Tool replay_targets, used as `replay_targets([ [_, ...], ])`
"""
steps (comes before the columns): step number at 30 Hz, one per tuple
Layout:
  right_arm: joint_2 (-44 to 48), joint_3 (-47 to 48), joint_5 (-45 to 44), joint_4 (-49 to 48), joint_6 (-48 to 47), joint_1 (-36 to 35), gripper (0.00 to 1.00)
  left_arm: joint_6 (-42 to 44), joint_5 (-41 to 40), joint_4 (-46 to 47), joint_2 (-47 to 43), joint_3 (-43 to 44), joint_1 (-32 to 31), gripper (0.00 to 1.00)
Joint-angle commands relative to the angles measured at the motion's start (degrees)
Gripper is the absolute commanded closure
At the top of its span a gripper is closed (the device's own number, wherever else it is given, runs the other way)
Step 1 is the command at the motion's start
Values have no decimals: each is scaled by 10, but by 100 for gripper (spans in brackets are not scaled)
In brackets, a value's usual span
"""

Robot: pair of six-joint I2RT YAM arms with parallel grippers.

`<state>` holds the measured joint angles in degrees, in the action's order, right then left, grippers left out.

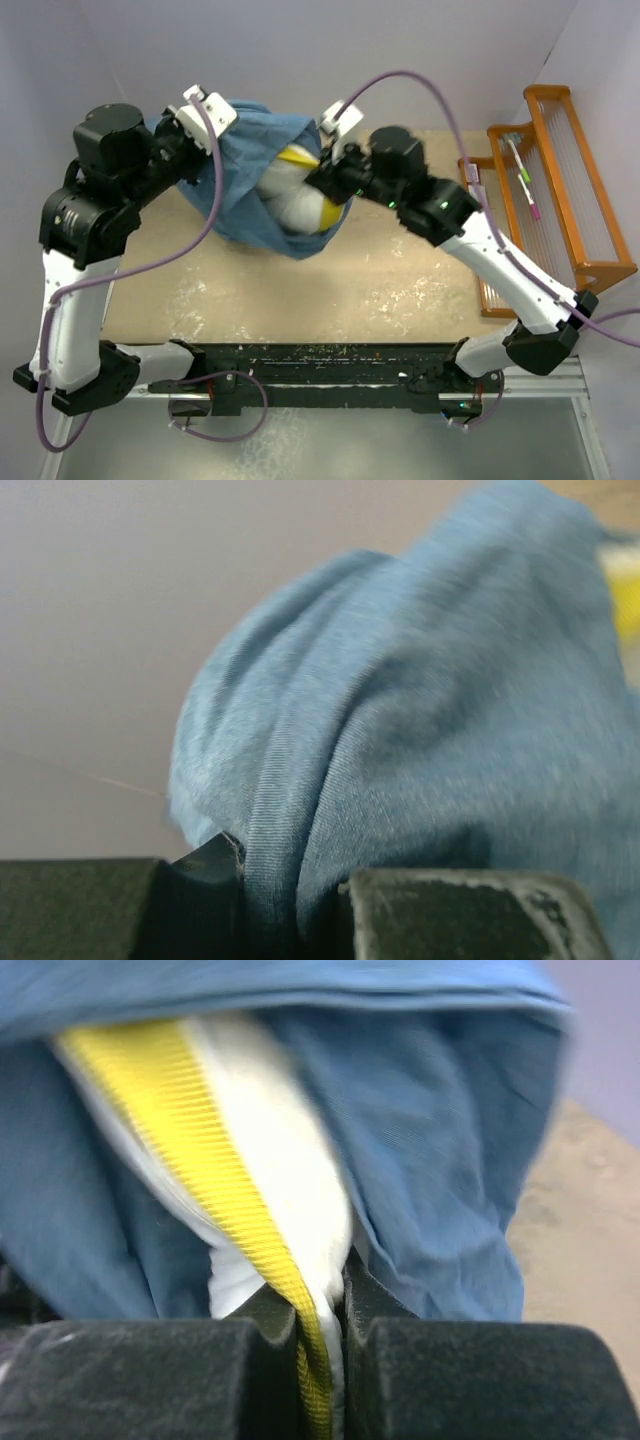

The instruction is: Remove the pillowcase from the pillow

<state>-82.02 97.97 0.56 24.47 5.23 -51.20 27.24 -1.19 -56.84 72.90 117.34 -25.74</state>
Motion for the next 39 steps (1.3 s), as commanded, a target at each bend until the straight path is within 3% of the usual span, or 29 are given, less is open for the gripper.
replay_targets([
  [1,36,97,42,-57,-73,77,100,-1,62,-3,-55,12,-3,77],
  [4,-16,217,62,22,-128,77,100,-5,91,-17,-91,-43,-3,43],
  [6,-55,288,52,69,-146,77,100,-20,139,-40,-122,-90,-3,11],
  [7,-73,321,42,97,-153,77,100,-23,170,-53,-136,-111,-3,1],
  [8,-88,348,24,108,-161,77,100,-31,195,-56,-150,-128,-3,0],
  [12,-108,370,-13,103,-174,75,100,-30,245,-32,-187,-135,-3,1],
  [17,-113,338,-30,113,-187,42,100,-32,209,24,-191,-113,-3,0],
  [24,-100,289,-71,94,-172,-14,100,-17,257,33,-178,-144,-3,22],
  [28,-108,307,-42,90,-111,-23,100,71,294,50,-183,-146,-3,16],
  [32,-117,311,-17,61,-55,-40,100,121,250,49,-177,-153,-3,15],
  [36,-143,331,-14,68,-44,-58,100,124,222,75,-200,-196,-3,30],
  [39,-145,327,-27,79,-41,-59,100,147,202,81,-221,-232,-3,54],
])
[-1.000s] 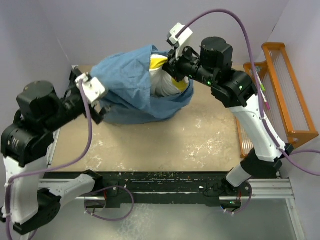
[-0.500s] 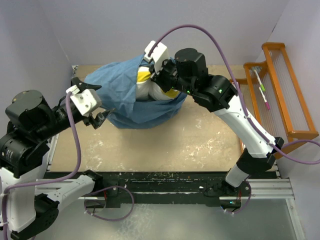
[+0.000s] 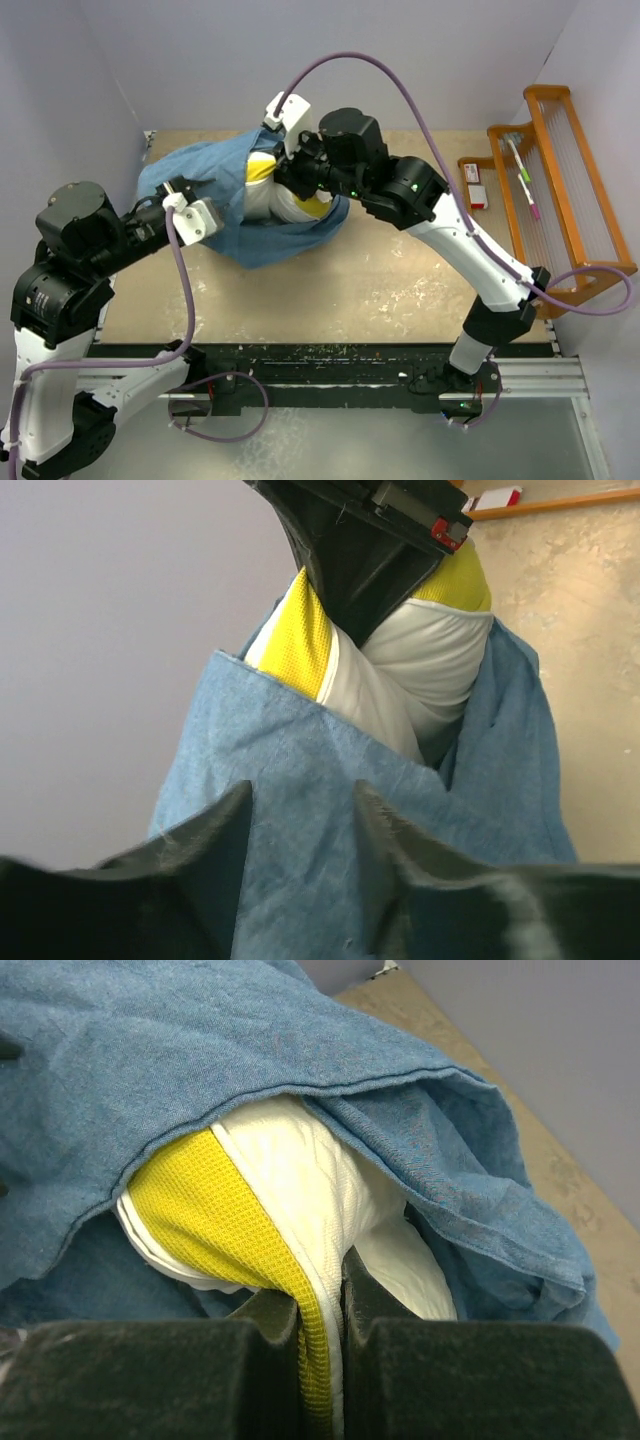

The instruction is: Remove the pillowcase from the pillow

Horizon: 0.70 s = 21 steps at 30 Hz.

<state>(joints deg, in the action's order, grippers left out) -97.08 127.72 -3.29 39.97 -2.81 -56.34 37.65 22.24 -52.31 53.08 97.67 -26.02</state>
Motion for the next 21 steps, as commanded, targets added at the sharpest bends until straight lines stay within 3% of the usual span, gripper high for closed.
replay_targets([
  [1,9,22,8,-76,40,-8,100,46,-44,34,-26,-41,0,62],
  [3,18,6,6,-78,41,-8,100,42,-64,28,-27,-51,0,70],
  [5,24,-3,6,-77,42,-8,100,31,-72,23,-27,-53,0,67],
  [7,25,-4,7,-73,43,-8,100,19,-64,3,-24,-47,0,46],
  [9,25,-2,6,-71,44,-8,100,-1,-45,-40,-8,-31,0,14],
  [11,20,4,-1,-70,43,-8,100,-2,-20,-91,10,-15,0,0],
  [15,-15,41,-17,-64,51,-8,100,-18,14,-87,5,-30,0,1],
  [18,-43,50,-9,-76,86,-9,100,-81,-64,6,-7,-88,0,1],
  [21,-56,46,-16,-86,102,-10,100,-85,-95,63,-30,-139,0,1],
])
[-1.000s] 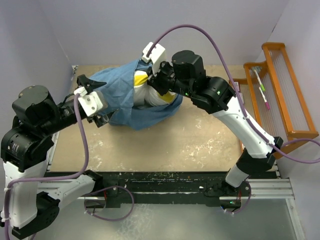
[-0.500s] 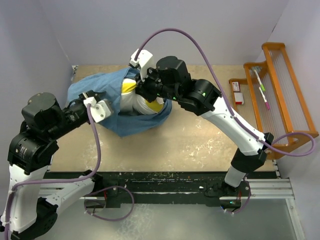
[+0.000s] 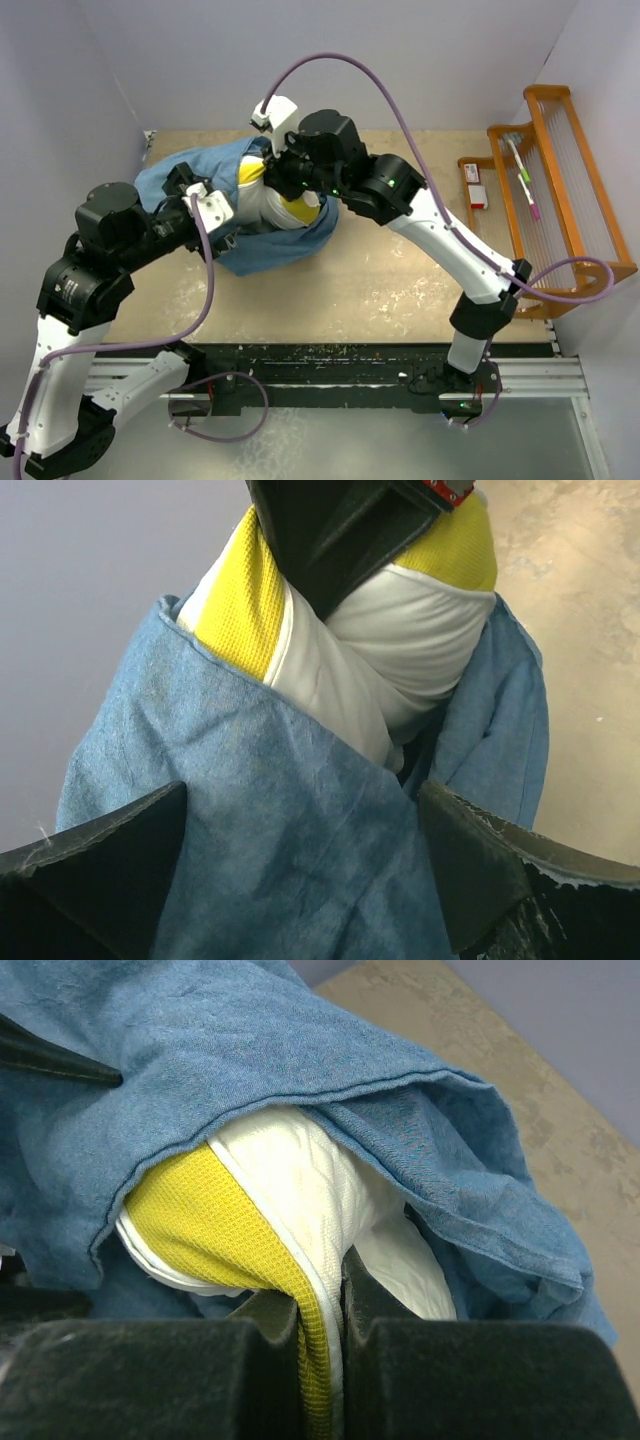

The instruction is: Remove the pillowcase from the pillow

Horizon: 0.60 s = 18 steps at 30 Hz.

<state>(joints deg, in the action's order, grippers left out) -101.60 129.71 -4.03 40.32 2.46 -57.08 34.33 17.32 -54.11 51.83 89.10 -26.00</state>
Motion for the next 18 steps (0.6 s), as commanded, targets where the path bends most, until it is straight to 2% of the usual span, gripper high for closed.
replay_targets([
  [1,-12,22,-14,-92,50,-2,100,-53,-51,86,-24,-62,0,1],
  [8,-56,75,-56,-53,46,-2,100,-53,-65,85,-27,-73,0,1],
  [10,-63,88,-72,-47,47,-2,100,-34,-98,90,-21,-87,0,1],
  [15,-43,75,-74,-41,49,-1,100,94,-262,151,-29,-183,0,10],
  [17,-35,66,-73,-38,41,0,100,111,-297,178,-35,-191,0,17],
  [18,-33,61,-73,-36,39,1,100,119,-302,188,-38,-188,0,25],
])
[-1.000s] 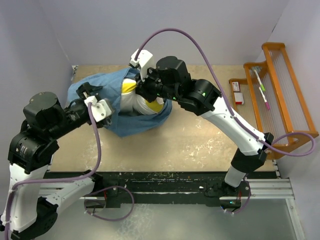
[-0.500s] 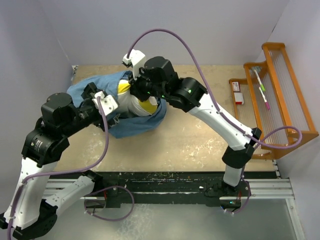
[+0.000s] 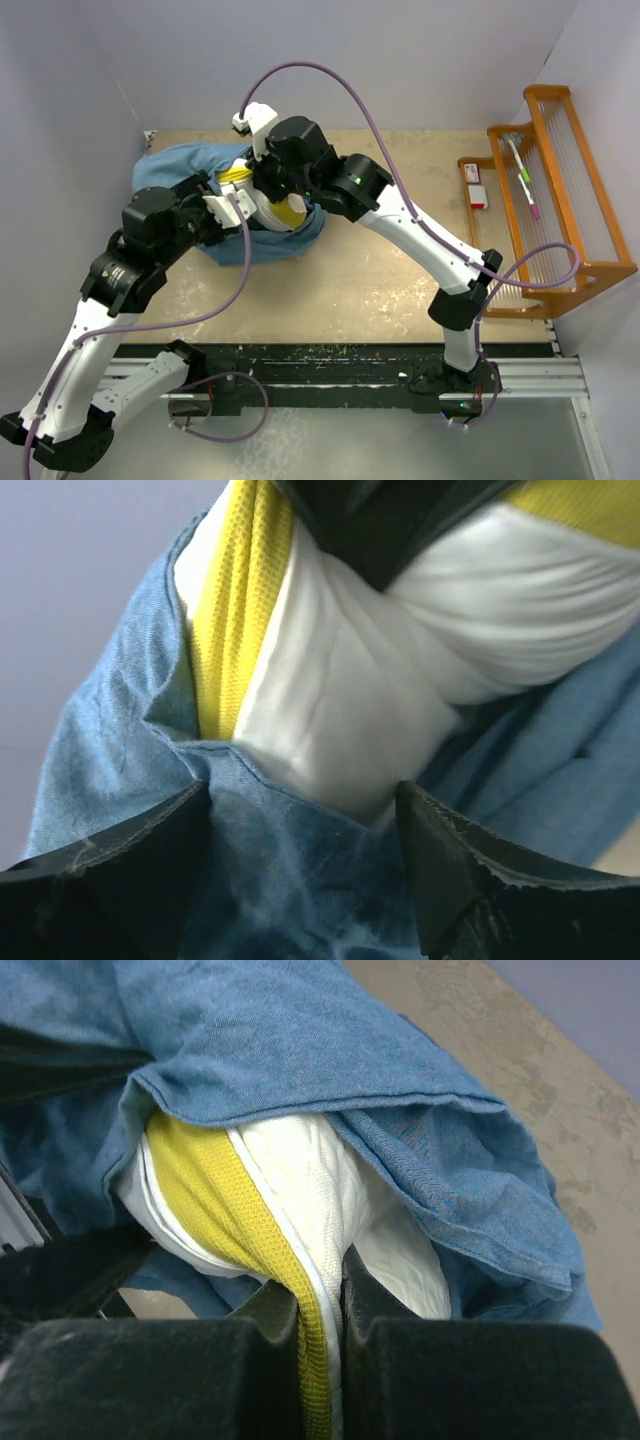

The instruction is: Remove the pillowcase from the pillow

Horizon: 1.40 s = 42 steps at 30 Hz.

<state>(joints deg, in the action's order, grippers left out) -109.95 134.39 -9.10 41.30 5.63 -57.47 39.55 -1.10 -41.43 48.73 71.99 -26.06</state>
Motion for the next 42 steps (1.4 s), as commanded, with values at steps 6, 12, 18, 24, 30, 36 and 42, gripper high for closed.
replay_targets([
  [6,68,-22,-8,-39,6,25,100,111,-161,94,-16,13,0,56],
  [12,110,-99,12,-58,7,59,100,135,-188,112,-41,17,0,68],
  [18,160,-166,19,-79,2,73,100,114,-170,69,-44,55,0,52],
  [24,196,-203,35,-101,5,80,100,95,-165,45,-47,33,0,56],
  [30,270,-294,72,-162,-10,82,100,76,-189,86,-30,37,0,93],
  [36,374,-442,151,-241,-34,88,100,120,-221,174,14,123,0,100],
  [42,472,-550,232,-323,-41,88,100,110,-220,176,60,178,1,100],
])
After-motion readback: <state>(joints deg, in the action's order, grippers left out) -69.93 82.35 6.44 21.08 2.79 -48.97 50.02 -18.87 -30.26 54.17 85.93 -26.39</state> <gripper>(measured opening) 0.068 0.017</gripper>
